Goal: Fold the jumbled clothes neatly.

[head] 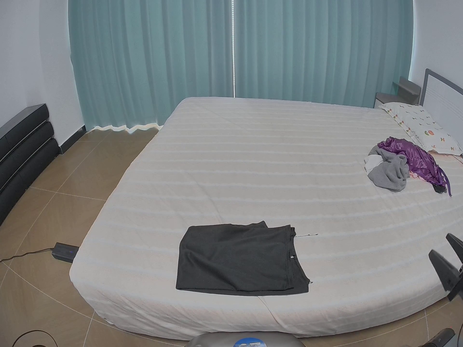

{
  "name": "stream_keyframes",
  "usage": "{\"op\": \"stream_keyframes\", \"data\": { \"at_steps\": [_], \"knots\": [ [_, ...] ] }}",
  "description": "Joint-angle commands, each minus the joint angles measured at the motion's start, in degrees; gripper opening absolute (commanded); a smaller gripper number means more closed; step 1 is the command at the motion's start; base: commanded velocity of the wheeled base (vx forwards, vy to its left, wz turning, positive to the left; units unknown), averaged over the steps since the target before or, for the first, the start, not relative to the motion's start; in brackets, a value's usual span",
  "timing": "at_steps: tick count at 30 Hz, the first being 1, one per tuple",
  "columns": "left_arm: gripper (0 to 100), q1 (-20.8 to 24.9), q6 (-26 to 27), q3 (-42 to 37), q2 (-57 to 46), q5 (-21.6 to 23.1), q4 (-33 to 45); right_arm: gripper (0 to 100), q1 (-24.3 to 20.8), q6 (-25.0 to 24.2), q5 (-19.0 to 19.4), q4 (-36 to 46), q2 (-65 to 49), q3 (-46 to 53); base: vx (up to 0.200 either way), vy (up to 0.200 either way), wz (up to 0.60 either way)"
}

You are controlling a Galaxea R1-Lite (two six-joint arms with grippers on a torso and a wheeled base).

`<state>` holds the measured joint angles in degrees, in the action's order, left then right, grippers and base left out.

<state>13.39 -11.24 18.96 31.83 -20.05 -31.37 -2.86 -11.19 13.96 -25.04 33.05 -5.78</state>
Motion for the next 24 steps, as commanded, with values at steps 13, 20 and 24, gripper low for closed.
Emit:
{"op": "stream_keyframes", "data": {
  "at_steps": [13,20,24],
  "knots": [
    [100,-14.5,13.2,-1.1,-28.3,0.2,16.0,100,-0.4,15.2,-16.5,29.9,-28.1,-13.8,0.0,0.0,0.0],
    [100,-13.4,14.8,-7.7,-31.8,5.8,14.4,100,2.9,17.3,-12.0,30.7,-33.0,-11.8,0.0,0.0,0.0],
    [100,-13.4,15.4,-15.1,-31.8,8.7,5.8,100,2.9,17.4,-9.7,19.2,-33.0,-7.3,0.0,0.0,0.0]
  ]
}}
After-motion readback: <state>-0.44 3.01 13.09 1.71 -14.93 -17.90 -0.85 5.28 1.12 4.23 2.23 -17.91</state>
